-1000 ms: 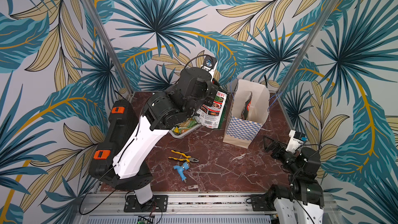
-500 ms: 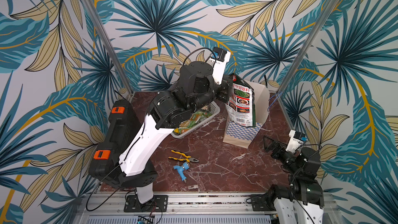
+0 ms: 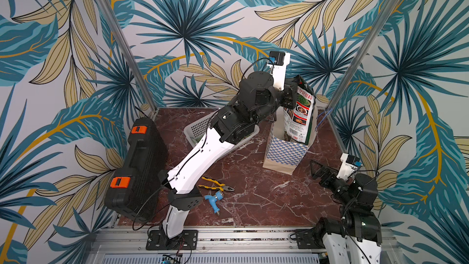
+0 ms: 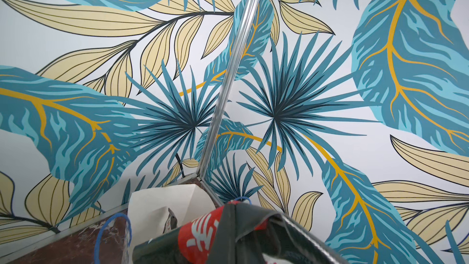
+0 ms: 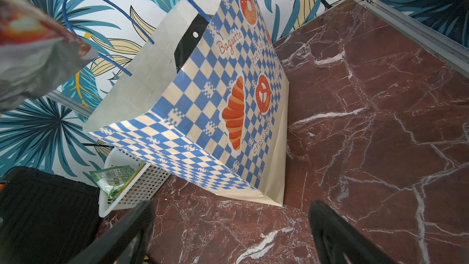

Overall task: Place the condiment packets inside the bag
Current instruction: Place the condiment packet in the paper bag.

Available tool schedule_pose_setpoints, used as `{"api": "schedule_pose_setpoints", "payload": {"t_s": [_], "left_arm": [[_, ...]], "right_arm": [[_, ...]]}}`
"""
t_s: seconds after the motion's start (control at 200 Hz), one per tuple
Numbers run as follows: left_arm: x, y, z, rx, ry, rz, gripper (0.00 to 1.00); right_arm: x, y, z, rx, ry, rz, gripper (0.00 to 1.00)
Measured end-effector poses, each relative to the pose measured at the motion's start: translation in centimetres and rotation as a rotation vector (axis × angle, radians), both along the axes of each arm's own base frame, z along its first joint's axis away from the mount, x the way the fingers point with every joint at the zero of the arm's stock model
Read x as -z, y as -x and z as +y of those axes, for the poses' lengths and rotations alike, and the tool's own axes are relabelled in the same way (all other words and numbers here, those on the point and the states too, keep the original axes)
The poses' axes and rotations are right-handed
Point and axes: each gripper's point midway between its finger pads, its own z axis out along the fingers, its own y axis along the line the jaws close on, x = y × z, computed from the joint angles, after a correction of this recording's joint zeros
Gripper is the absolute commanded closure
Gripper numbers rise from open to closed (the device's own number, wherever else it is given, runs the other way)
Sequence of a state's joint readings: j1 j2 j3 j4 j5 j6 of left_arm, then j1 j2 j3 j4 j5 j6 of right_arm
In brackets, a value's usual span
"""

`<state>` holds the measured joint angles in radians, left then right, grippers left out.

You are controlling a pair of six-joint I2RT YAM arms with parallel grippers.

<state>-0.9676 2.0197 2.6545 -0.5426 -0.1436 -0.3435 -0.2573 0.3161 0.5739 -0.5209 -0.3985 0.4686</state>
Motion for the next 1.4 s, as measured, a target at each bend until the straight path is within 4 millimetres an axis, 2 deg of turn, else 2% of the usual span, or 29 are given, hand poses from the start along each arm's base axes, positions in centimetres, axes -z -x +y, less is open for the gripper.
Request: {"api": "schedule_pose_setpoints", "payload": {"t_s": [0.265, 0.451, 0.601, 0.841, 1.227, 1.402], "left_arm": [[1.8, -3.0, -2.4, -0.024, -0.003, -0.055, 1.0], [3.3, -5.8, -2.9, -0.042, 0.004, -0.068, 1.0], [4.2, -7.3, -2.9, -0.036, -0.01, -0.079, 1.0], [4.2, -8.4, -2.1, 0.029, -0.002, -0.078, 1.0], [4.6, -8.3, -2.0, 0.143, -0.015, -0.071, 1.0], [5.1, -8.9, -1.3, 0.178, -0.024, -0.05, 1.0]], "right_arm": [[0.0, 0.0, 0.3, -0.015, -0.006, 0.002, 0.0], [0.2, -0.1, 0.4, -0.025, -0.012, 0.011, 0.0], [0.2, -0.1, 0.5, -0.032, -0.015, 0.013, 0.01], [0.3, -0.2, 0.7, -0.042, -0.02, 0.017, 0.0], [0.3, -0.2, 0.9, -0.053, -0.025, 0.02, 0.0], [0.3, -0.3, 0.9, -0.056, -0.027, 0.02, 0.0]]}}
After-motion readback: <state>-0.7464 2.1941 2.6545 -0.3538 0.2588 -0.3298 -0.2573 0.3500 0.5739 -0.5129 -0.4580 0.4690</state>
